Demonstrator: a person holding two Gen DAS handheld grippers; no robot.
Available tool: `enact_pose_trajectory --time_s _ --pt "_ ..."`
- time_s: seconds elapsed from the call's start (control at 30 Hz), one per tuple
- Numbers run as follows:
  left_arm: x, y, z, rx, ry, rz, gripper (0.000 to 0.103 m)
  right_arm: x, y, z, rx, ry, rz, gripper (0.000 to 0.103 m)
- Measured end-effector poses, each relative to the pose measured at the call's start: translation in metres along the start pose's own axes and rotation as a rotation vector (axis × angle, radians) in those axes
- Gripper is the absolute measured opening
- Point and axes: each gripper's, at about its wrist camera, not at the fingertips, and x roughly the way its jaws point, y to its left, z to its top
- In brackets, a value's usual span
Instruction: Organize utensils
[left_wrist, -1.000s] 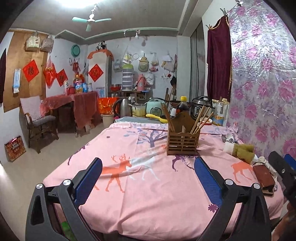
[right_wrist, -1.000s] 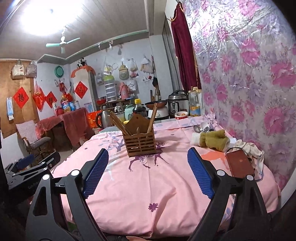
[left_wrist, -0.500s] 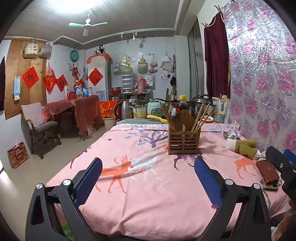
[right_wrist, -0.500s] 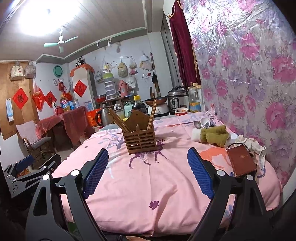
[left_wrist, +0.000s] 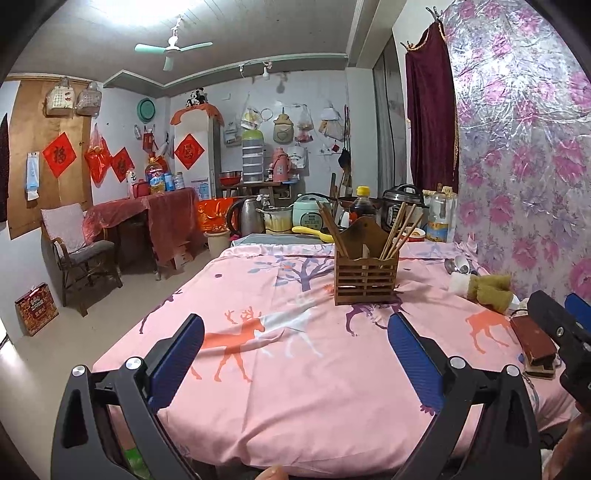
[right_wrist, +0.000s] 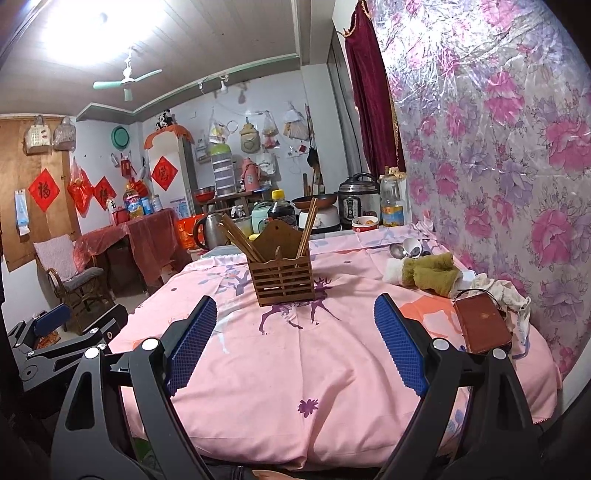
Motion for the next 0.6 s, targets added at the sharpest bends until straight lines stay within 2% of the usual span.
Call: enact_pose_trajectory --time_s 0.6 --pt "-0.0002 -0.0036 -0.0007 0.009 0.007 -0.006 0.098 -0.001 0.0026 -0.0007 -0.011 0.003 0.007 0.085"
